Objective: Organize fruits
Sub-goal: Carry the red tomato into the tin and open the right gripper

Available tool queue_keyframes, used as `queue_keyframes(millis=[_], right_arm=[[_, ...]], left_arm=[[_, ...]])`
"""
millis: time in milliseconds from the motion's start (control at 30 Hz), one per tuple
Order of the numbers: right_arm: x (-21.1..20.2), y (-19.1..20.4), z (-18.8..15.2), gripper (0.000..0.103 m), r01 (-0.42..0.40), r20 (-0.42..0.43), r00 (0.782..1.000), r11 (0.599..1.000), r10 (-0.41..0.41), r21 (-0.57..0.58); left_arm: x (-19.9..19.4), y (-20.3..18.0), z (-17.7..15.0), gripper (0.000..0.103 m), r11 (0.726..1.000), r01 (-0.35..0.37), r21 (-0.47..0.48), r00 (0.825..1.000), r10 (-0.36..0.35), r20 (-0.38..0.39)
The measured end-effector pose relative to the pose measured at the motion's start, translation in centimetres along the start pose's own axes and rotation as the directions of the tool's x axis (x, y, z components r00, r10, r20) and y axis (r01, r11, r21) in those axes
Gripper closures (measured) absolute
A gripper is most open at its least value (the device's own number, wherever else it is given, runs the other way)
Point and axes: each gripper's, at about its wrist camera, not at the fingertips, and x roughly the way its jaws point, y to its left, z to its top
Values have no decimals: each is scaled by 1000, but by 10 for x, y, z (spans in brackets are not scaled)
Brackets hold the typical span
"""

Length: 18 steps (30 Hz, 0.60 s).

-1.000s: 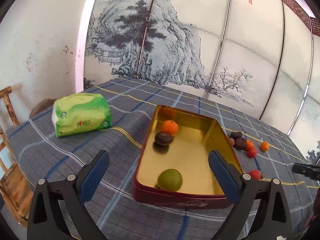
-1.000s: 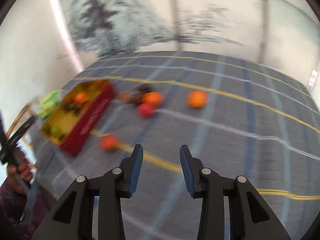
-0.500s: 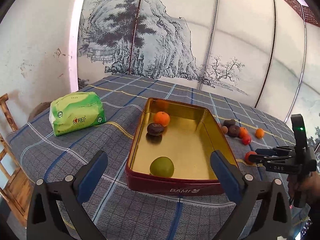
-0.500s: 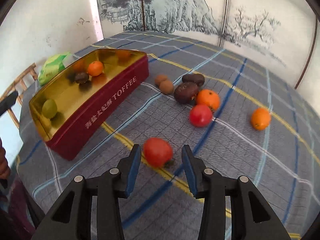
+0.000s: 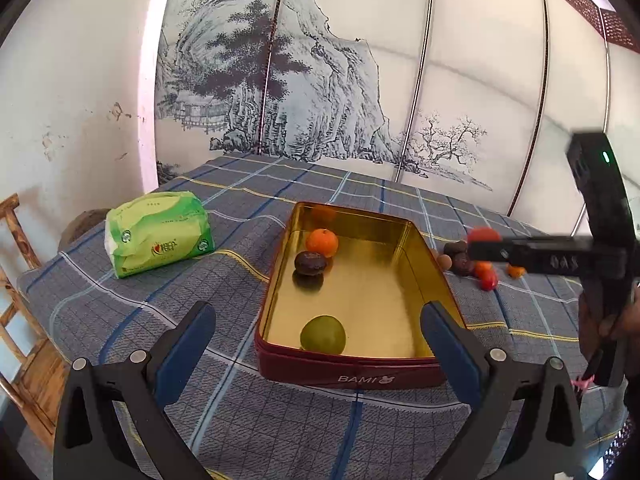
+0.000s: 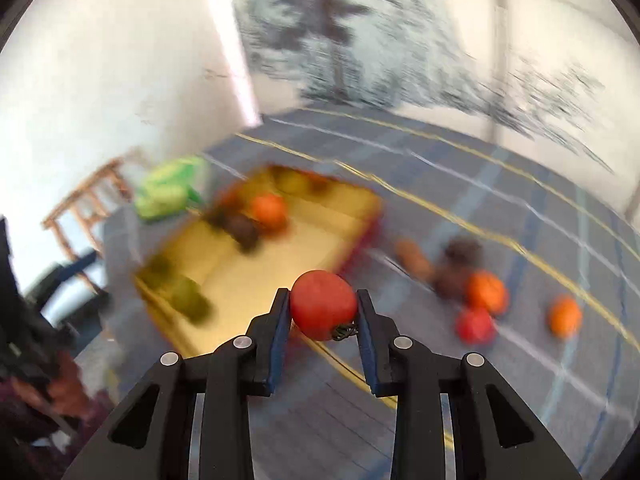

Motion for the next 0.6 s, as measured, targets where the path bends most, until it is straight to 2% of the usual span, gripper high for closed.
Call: queue_keyframes(millis=[100,233,367,600], right_arm=[[26,25,23,70,-50,-28,998,997,49,-53],[70,49,32,70,-81,-124,990,993,69,-90],[104,65,36,70,-93,-211,975,990,69,-107],[135,76,43,70,-97,-283,957,990,64,-105]], left_arm=[[-2,-2,1,2,998,-45,42,999,45,-9],[-1,0,3,2,993,-86,77,996,88,-22],[6,9,4,2,993,-102,62,992,106,-61],[21,21,0,2,992,-120,35,983,124,-134]])
